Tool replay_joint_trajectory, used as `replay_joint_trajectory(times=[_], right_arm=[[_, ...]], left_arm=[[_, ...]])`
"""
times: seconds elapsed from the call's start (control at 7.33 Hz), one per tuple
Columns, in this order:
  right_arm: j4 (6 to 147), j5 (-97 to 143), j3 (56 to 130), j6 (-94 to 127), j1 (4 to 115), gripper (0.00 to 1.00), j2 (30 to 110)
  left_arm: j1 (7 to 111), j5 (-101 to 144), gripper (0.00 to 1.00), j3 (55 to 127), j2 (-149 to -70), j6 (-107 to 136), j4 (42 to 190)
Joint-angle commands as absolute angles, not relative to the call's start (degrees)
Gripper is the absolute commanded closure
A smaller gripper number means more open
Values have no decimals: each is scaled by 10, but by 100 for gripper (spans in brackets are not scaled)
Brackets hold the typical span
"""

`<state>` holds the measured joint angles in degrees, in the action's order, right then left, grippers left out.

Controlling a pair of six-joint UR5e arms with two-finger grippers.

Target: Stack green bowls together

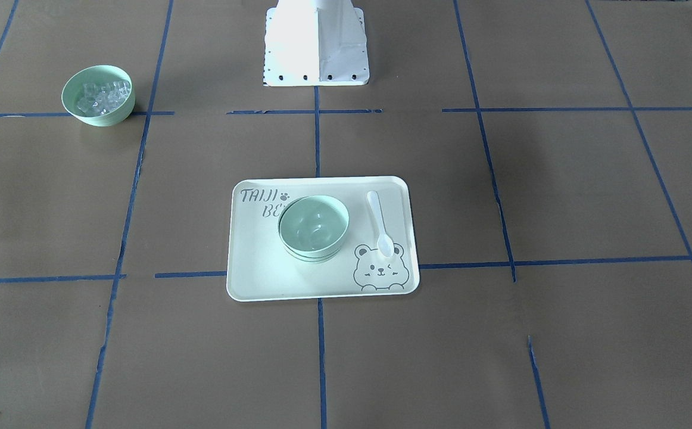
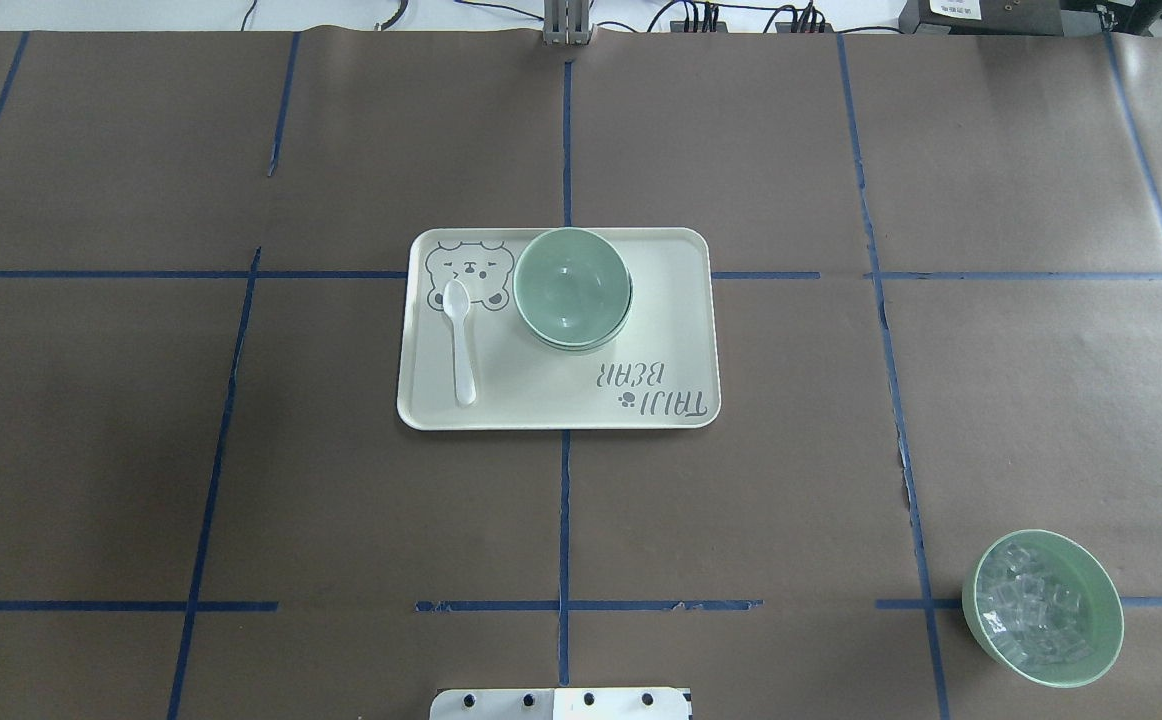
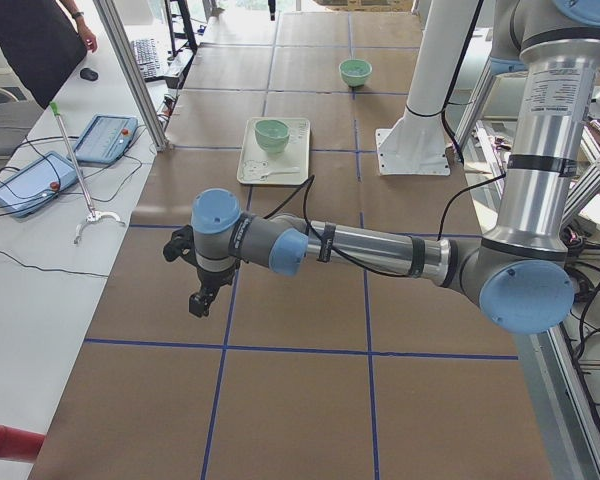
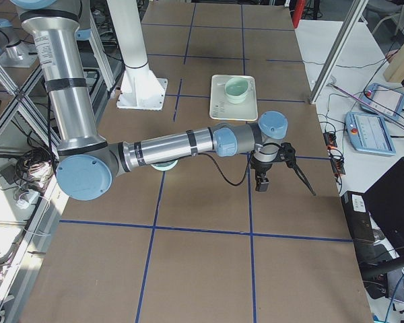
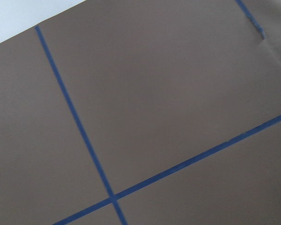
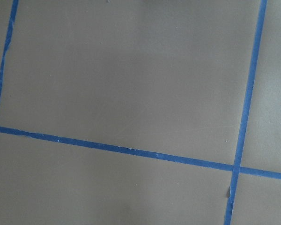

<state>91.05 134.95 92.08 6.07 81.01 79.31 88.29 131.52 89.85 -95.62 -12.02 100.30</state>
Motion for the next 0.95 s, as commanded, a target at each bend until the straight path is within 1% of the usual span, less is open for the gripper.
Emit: replay_joint_trajectory(times=[0.0, 0.14, 0.41, 0.82], right_arm=[[908, 1350, 917, 44, 817, 0, 807], [908, 1351, 918, 45, 817, 0, 809], [906, 1351, 918, 51, 816, 0, 809], [906, 1352, 912, 52, 814, 0, 809]], left_arm=[[900, 1350, 0, 875, -919, -133, 996], [899, 1388, 0, 880, -895, -132, 998], [900, 1389, 0, 896, -879, -110, 1005], [896, 1390, 0, 904, -878, -108, 993]])
